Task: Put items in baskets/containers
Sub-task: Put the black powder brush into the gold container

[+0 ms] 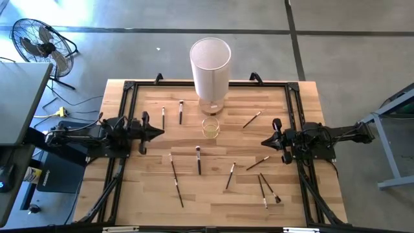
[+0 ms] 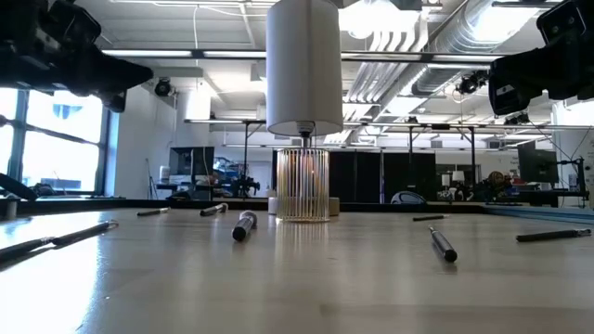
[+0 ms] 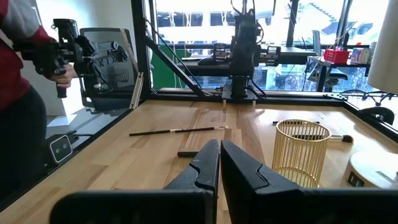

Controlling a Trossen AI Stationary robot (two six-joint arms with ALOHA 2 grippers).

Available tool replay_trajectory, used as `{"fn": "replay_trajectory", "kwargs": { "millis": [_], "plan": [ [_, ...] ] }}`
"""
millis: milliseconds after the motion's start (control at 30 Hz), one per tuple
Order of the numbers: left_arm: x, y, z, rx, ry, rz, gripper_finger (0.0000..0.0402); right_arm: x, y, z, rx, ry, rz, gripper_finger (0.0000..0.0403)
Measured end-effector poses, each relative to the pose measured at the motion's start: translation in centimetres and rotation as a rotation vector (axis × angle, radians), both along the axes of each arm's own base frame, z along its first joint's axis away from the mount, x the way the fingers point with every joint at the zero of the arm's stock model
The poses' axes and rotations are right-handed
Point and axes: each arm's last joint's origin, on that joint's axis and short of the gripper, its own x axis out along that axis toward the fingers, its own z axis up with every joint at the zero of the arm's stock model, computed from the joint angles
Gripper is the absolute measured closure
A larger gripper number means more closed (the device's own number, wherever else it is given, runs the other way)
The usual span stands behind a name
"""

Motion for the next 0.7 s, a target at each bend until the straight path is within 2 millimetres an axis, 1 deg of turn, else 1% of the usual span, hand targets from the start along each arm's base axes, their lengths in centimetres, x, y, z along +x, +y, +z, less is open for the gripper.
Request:
{"fn": "replay_trajectory", "kwargs": {
  "millis": [67,133,233,333,433,500,600,700],
  "plan": [
    [0.1,0.0,0.7,-0.014,-0.068,0.011,0.0401,0.0,0.0,0.0,0.000,0.000,0.000,0.0391],
    [0.3,0.1,1.4,-0.035,-0.101,0.037,0.0401,0.0,0.0,0.0,0.000,0.000,0.000,0.0391],
    [0.8,0.3,2.6,-0.044,-0.066,0.089,0.0401,0.0,0.0,0.0,0.000,0.000,0.000,0.0391],
    [1.9,0.4,4.3,-0.052,-0.018,0.120,0.0401,0.0,0.0,0.0,0.000,0.000,0.000,0.0391],
    [3.8,0.4,6.2,-0.085,0.032,0.180,0.0401,0.0,0.0,0.0,0.000,0.000,0.000,0.0391],
    [5.4,0.2,7.5,-0.095,0.069,0.248,0.0401,0.0,0.0,0.0,0.000,0.001,0.000,0.0391],
    [7.9,-0.4,8.8,-0.064,0.154,0.340,0.0401,0.0,0.0,0.0,0.000,0.000,0.000,0.0391],
    [10.6,-1.5,10.1,-0.054,0.227,0.407,0.0401,0.0,0.0,0.0,0.000,0.000,0.000,0.0391]
  ]
}}
